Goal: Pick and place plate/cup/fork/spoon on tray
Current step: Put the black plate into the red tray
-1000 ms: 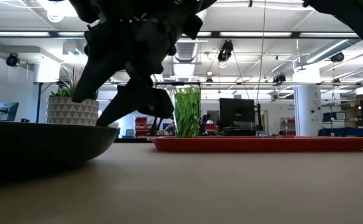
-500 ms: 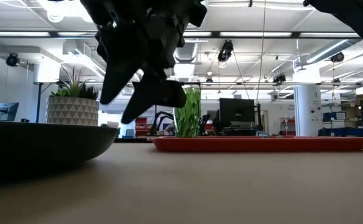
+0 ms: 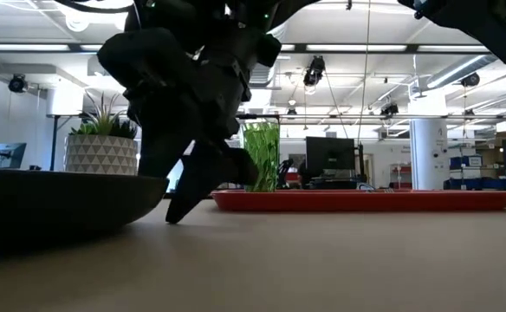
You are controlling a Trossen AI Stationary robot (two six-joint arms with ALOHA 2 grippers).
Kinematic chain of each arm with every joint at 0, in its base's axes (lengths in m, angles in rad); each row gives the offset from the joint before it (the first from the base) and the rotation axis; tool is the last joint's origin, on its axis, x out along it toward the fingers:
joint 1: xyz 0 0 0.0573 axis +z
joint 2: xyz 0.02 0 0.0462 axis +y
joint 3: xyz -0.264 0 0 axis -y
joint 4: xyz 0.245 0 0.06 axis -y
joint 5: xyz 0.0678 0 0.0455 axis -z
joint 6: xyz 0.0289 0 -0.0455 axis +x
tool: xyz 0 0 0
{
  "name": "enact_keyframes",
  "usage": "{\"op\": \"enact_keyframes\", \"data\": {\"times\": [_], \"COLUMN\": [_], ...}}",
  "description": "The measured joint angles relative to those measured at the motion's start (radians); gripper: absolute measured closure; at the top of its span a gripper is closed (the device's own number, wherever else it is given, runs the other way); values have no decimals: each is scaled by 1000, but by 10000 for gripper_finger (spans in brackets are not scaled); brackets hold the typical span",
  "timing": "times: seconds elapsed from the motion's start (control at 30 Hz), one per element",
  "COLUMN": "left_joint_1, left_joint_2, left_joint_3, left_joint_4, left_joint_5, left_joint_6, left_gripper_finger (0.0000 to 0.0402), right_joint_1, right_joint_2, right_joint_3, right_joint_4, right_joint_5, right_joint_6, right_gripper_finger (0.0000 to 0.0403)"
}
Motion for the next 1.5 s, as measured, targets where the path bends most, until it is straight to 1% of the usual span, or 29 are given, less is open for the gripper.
{"op": "enact_keyframes", "data": {"times": [0.23, 0.33, 0.43, 0.63, 0.67, 0.87, 1.03, 1.13, 1.27, 1.37, 1.5], "left_joint_1": [0, 0, 0, 0, 0, 0, 0, 0, 0, 0, 0], "left_joint_2": [0, 0, 0, 0, 0, 0, 0, 0, -1, -3, -6], "left_joint_3": [0, 0, 0, 0, 0, 0, 0, 0, 0, 0, 0], "left_joint_4": [0, 0, 1, 1, 1, 0, 0, 0, 0, 0, 0], "left_joint_5": [0, 0, 0, 0, 0, 0, 0, 0, 0, 0, 0], "left_joint_6": [0, 0, 0, 0, 0, 0, 0, 0, 0, 0, 0], "left_gripper_finger": [255, 255, 255, 255, 255, 255, 255, 255, 255, 255, 255], "right_joint_1": [0, 0, -1, -4, -2, 7, 13, 18, 21, 21, 27], "right_joint_2": [4, 4, 17, 37, 38, 39, 19, -28, -125, -221, -369], "right_joint_3": [0, 0, 0, 1, 1, 3, 6, 15, 40, 41, 40], "right_joint_4": [31, 32, 34, 76, 85, 92, 72, -9, -236, -382, -533], "right_joint_5": [-1, -3, -9, -75, -89, -90, -58, 16, 162, 294, 507], "right_joint_6": [6, 6, 8, 27, 24, 10, 8, -11, -29, -12, 69], "right_gripper_finger": [224, 239, 277, 376, 383, 392, 393, 393, 394, 394, 394]}}
